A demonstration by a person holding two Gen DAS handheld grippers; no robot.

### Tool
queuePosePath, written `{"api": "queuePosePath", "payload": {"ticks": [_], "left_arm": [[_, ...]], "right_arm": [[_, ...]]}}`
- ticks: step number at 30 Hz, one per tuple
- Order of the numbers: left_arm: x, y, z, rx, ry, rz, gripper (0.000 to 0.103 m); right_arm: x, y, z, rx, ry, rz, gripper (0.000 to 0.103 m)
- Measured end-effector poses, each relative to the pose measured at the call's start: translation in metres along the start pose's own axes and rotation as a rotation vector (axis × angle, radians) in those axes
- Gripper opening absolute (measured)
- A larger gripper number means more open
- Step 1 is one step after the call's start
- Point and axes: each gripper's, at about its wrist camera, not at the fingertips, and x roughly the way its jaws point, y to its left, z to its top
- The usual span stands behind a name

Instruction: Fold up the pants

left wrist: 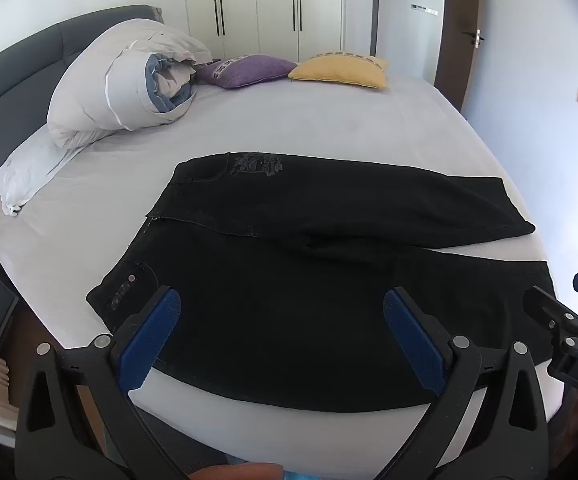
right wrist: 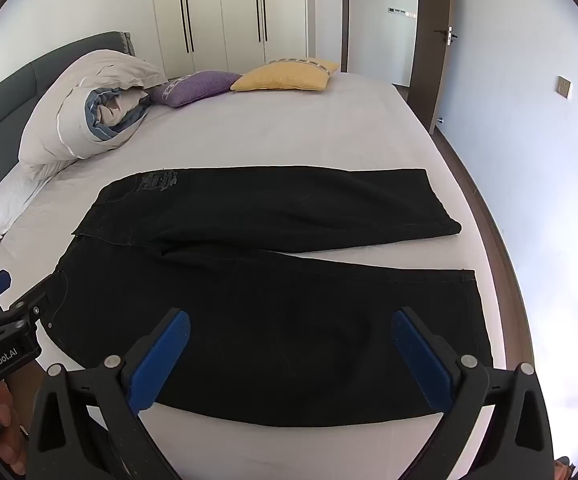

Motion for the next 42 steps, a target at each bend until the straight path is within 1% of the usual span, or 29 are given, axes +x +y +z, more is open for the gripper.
{"api": "queuePosePath", "payload": {"ticks": [12,13,34,42], "left_arm": [[-0.003,0.003,-0.001,-0.017,0.005,-0.009,0.103],[0.002,0.003,-0.005,-0.02,0.006,-0.01,0.103],[0.003,0.005,-0.007,-0.022,0.005,-0.013,0.103],[0.004,0.005,-0.007,-0.021,0.005,-0.013,0.103]], "right_arm": [[0.003,0.001,-0.004,-0.005,0.001,-0.001,0.103],[0.003,0.001,-0.004,-0.006,0.001,-0.001,0.103],[0.008,0.008,-0.011,-0.012,0.007,0.007,0.103],[0.008,0.007,-0.009,-0.015,0.012,0.009,0.103]]}}
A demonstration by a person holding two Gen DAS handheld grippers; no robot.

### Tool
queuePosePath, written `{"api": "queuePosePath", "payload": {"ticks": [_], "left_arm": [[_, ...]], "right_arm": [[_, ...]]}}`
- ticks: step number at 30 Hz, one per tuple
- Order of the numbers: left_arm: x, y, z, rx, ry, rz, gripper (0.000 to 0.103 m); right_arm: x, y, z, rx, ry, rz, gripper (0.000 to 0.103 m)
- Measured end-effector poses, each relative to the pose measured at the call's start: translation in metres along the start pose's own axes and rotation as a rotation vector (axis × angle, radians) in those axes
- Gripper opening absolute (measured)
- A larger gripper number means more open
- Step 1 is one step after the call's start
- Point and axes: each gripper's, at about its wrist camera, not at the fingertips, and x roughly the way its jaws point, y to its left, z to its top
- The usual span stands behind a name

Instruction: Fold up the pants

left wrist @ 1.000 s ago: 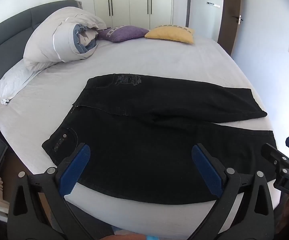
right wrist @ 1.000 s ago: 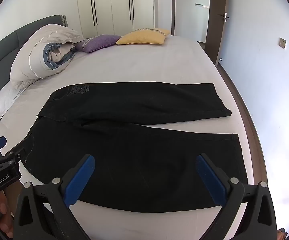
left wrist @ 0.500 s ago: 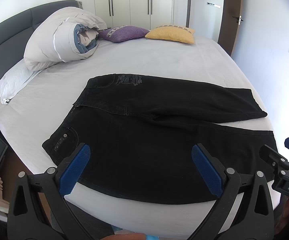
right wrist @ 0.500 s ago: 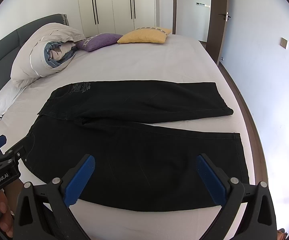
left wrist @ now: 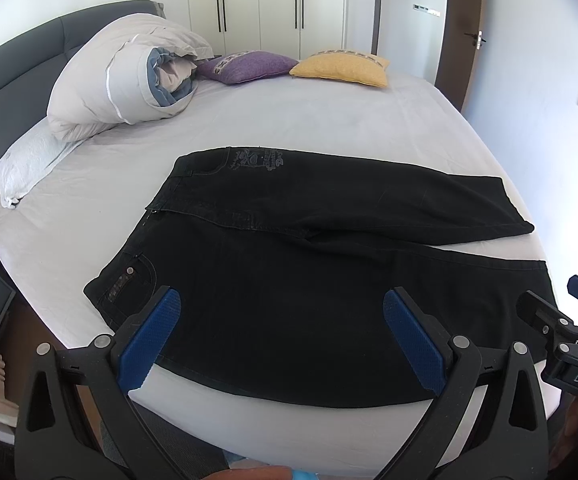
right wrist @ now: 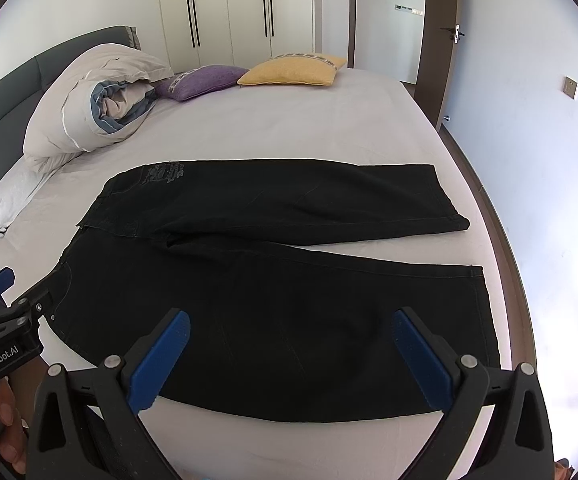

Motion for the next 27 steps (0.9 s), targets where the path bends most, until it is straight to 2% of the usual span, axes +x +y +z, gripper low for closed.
{"api": "queuePosePath", "payload": {"ticks": [27], "left_arm": [[0.0004,0.0014,-0.0061,-0.003,0.002,-0.002,0.103]], "right_arm": [[0.0004,0.0041,-0.0043,-0.006,0.004,0.001,0.103]]}}
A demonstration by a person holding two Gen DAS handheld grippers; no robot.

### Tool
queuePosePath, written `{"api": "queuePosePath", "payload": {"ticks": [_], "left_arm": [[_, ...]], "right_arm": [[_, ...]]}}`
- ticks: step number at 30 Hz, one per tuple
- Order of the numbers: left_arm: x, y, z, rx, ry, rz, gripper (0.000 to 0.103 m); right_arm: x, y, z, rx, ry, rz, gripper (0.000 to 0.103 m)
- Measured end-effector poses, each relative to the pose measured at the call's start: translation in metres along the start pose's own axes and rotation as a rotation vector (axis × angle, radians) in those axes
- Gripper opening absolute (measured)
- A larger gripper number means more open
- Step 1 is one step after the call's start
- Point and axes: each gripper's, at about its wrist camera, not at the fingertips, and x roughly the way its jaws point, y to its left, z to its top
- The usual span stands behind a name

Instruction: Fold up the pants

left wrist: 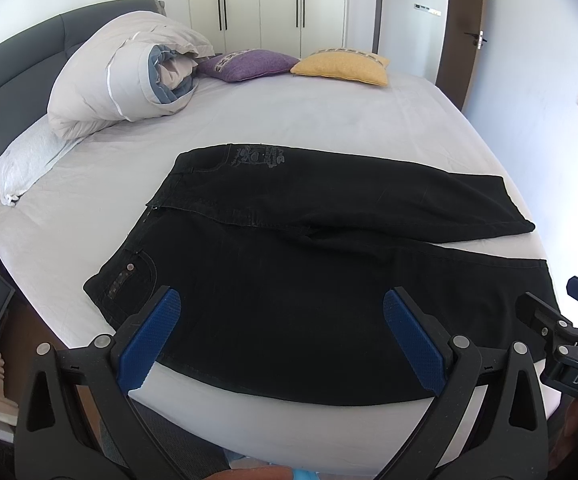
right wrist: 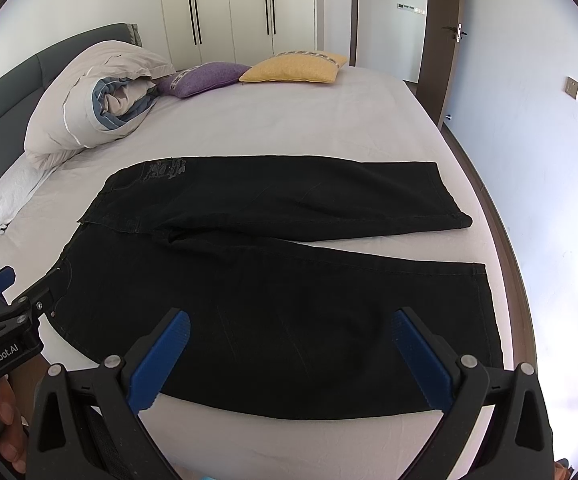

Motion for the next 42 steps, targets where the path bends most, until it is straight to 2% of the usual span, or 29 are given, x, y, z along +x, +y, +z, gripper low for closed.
{"api": "queuePosePath", "payload": {"ticks": [17,24,25,27,29,31,35,36,40,42], "left_arm": [[0.0,0.003,-0.003,-0.008,0.005,-0.01,0.103],[0.005,0.007,-0.005,-0.055,0.025,-0.09,0.103],[0.007,0.009,-0.005,-0.069,0.032,-0.12,0.103],[0.013,0.013,-0.003,-0.11,0.045,-0.174,0.103],[0.025,0.027,0.0,-0.231,0.058,-0.284,0.103],[0.036,0.042,0.006,-0.332,0.043,-0.359,0.103],[0.051,0.064,0.029,-0.456,-0.055,-0.412,0.103],[0.061,0.071,0.036,-0.516,-0.05,-0.417,0.103],[0.117,0.082,0.071,-0.591,0.224,-0.398,0.103],[0.136,0.092,0.089,-0.634,0.21,-0.402,0.102]], "right_arm": [[0.0,0.001,-0.001,0.0,0.002,0.0,0.103],[0.002,0.002,-0.002,-0.005,0.008,0.001,0.103],[0.004,0.001,-0.004,-0.01,0.01,0.0,0.103],[0.008,0.0,-0.003,-0.019,0.014,0.008,0.103],[0.014,-0.002,0.0,-0.028,0.018,0.037,0.103],[0.018,-0.005,0.005,-0.035,0.015,0.067,0.103],[0.027,-0.01,0.035,-0.06,-0.014,0.187,0.103],[0.03,-0.012,0.044,-0.067,-0.023,0.211,0.103],[0.048,-0.014,0.079,-0.123,-0.058,0.291,0.103],[0.063,-0.014,0.099,-0.174,-0.069,0.314,0.103]]}}
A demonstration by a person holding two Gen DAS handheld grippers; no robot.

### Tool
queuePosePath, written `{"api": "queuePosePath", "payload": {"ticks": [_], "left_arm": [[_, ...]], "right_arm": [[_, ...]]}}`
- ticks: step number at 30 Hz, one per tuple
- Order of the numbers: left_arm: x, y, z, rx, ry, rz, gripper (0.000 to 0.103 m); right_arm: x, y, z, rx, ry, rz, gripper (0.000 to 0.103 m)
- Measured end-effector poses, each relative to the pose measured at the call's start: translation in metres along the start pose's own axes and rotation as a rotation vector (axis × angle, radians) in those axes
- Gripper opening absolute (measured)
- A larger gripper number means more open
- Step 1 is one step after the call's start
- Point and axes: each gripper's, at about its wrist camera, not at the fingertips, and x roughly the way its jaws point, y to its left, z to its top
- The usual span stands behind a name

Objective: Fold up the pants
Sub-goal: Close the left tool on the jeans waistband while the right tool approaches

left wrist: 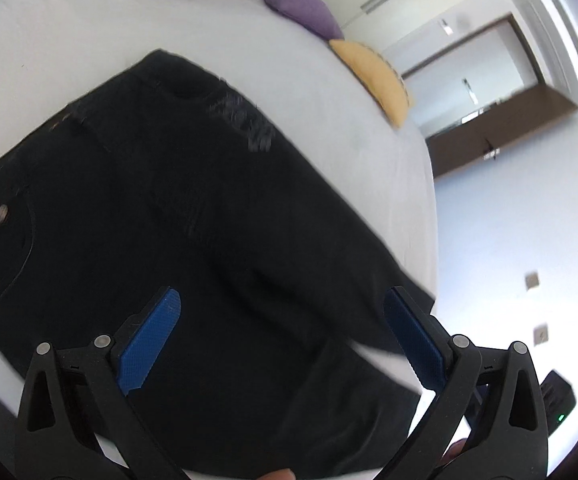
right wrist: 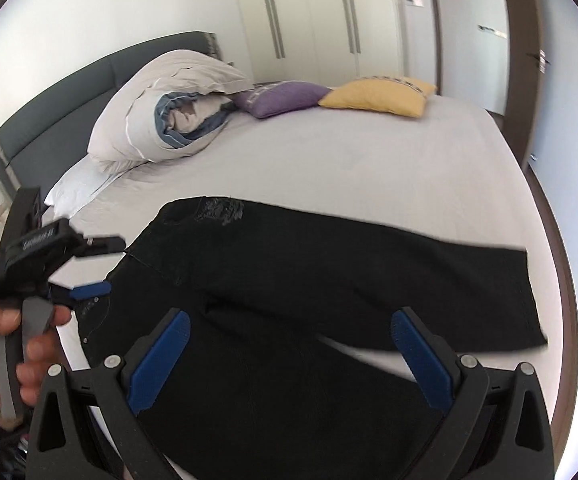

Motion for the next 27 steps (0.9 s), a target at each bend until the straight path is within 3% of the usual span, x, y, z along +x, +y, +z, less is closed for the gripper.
{"api": "queuePosePath", "payload": {"ticks": [3,7,10,12,13,17,21,23,27], "left_arm": [[0.011,-0.005,0.047,-0.004,-0.048,0.023,0.102],[0.045,-0.007,0.113,-0.009,0.012,-0.008,0.102],[0.065,-0.01,0.156,0.059,0.016,0.032,0.102],[0.079,-0.016,0.177,0.194,-0.008,0.111,0.099],[0.088,-0.025,0.189,0.3,-0.007,0.169,0.093],[0.117,-0.037,0.211,0.586,0.021,0.27,0.073],[0.167,-0.039,0.209,0.917,0.143,0.327,0.065],[0.188,-0.036,0.201,1.054,0.183,0.395,0.065],[0.22,-0.014,0.204,1.176,0.315,0.421,0.065]], "right_arm": [[0.026,-0.011,0.024,-0.068,0.002,0.033,0.103],[0.07,-0.031,0.051,-0.101,0.026,0.103,0.102],[0.102,-0.044,0.065,-0.122,0.063,0.128,0.095],[0.125,-0.049,0.072,-0.162,0.091,0.126,0.094],[0.133,-0.05,0.074,-0.184,0.098,0.128,0.094],[0.173,-0.059,0.087,-0.255,0.148,0.171,0.084],[0.199,-0.068,0.1,-0.308,0.187,0.251,0.079],[0.211,-0.071,0.107,-0.346,0.203,0.267,0.079],[0.233,-0.078,0.114,-0.376,0.24,0.29,0.079]]}}
